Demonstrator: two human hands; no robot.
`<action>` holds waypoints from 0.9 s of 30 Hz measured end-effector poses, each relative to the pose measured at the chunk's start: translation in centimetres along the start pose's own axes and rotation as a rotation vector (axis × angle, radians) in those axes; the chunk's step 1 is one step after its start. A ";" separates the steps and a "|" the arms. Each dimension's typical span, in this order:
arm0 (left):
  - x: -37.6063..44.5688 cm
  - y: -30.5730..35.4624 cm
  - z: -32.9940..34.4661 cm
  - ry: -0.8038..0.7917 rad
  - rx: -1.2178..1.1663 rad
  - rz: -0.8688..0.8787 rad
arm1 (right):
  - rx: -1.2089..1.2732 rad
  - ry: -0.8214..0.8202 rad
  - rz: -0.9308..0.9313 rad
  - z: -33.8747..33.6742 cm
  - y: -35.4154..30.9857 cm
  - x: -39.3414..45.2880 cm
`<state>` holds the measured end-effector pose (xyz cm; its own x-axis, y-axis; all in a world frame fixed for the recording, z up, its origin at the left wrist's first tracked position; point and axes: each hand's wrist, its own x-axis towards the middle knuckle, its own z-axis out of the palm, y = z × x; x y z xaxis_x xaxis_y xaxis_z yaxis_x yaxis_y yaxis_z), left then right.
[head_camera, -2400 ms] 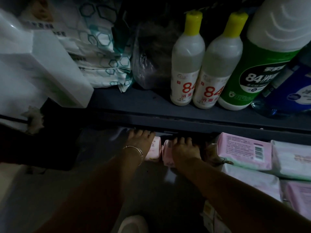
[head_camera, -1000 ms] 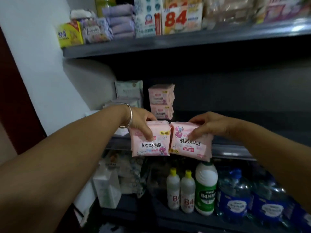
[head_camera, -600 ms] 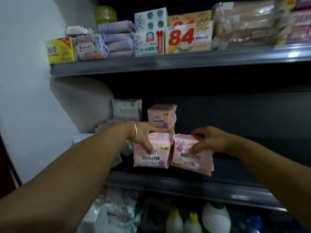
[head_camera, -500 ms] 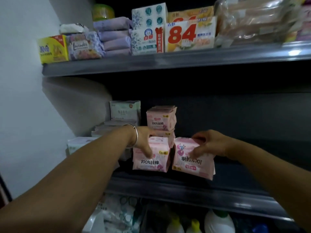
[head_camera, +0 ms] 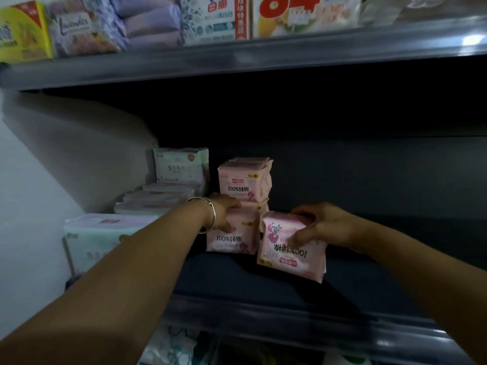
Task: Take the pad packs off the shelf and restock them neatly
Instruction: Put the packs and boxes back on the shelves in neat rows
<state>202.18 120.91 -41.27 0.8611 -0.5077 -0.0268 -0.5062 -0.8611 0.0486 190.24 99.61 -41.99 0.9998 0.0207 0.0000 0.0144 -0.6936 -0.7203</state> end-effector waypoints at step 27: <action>-9.9 -2.1 1.1 -0.066 -0.690 0.001 | -0.060 -0.027 -0.147 7.5 -7.0 -0.4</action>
<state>194.65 127.72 -42.25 0.8448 -0.5280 -0.0864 -0.3416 -0.6567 0.6724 189.63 109.85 -42.13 0.9860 0.1445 0.0830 0.1625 -0.7236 -0.6708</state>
